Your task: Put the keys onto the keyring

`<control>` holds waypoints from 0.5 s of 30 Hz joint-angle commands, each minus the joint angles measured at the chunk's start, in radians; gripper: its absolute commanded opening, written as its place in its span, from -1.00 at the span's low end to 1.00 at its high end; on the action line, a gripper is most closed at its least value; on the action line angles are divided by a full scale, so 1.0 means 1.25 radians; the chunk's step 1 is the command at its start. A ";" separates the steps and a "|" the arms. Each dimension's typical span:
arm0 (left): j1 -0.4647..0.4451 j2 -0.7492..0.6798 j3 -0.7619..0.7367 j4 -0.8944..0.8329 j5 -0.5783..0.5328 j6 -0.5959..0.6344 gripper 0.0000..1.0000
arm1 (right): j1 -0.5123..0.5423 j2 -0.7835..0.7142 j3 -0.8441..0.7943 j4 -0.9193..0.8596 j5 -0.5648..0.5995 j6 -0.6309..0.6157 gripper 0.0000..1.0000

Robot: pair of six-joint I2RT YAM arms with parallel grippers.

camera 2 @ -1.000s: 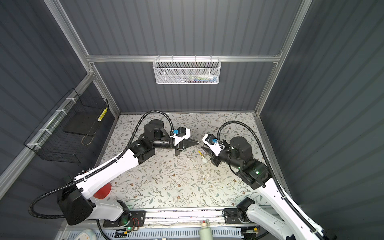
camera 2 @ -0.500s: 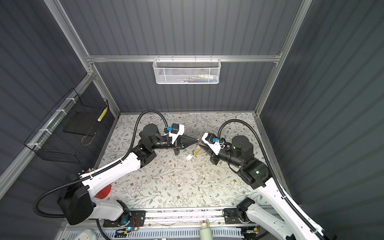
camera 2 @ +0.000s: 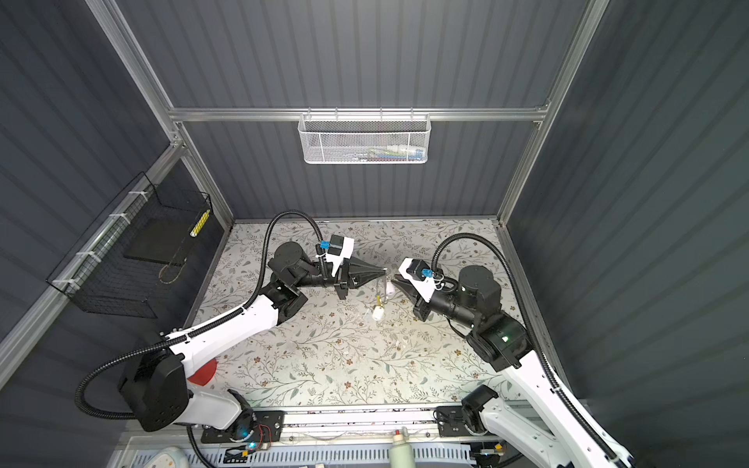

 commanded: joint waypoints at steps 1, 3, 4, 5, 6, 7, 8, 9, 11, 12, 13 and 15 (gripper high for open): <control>0.003 0.008 -0.002 0.039 0.025 -0.018 -1.00 | -0.007 0.003 0.020 0.040 -0.039 0.025 -0.66; 0.003 0.008 -0.003 0.039 0.028 -0.018 -1.00 | -0.011 0.002 0.014 0.058 -0.052 0.032 -0.65; 0.003 0.007 -0.003 0.039 0.031 -0.018 -1.00 | -0.012 0.002 0.014 0.063 -0.054 0.035 -0.65; 0.003 0.008 -0.005 0.039 0.032 -0.018 -1.00 | -0.014 0.004 0.015 0.064 -0.059 0.036 -0.65; 0.003 0.008 -0.003 0.039 0.034 -0.017 -1.00 | -0.017 0.005 0.016 0.064 -0.068 0.037 -0.65; 0.003 0.009 -0.003 0.038 0.035 -0.018 -1.00 | -0.018 0.007 0.016 0.066 -0.076 0.038 -0.66; 0.003 0.010 -0.002 0.038 0.036 -0.018 -1.00 | -0.019 0.008 0.016 0.069 -0.082 0.041 -0.66; 0.003 0.011 -0.002 0.038 0.038 -0.018 -1.00 | -0.020 0.009 0.016 0.070 -0.088 0.044 -0.65; 0.003 0.013 -0.001 0.036 0.040 -0.018 -1.00 | -0.023 0.014 0.018 0.074 -0.103 0.048 -0.65; 0.003 0.014 0.000 0.036 0.041 -0.018 -1.00 | -0.024 0.017 0.018 0.075 -0.106 0.050 -0.65; 0.003 0.014 0.001 0.035 0.044 -0.018 -1.00 | -0.026 0.019 0.018 0.075 -0.109 0.053 -0.64; 0.003 0.015 0.003 0.034 0.048 -0.017 -1.00 | -0.026 0.023 0.018 0.078 -0.113 0.056 -0.65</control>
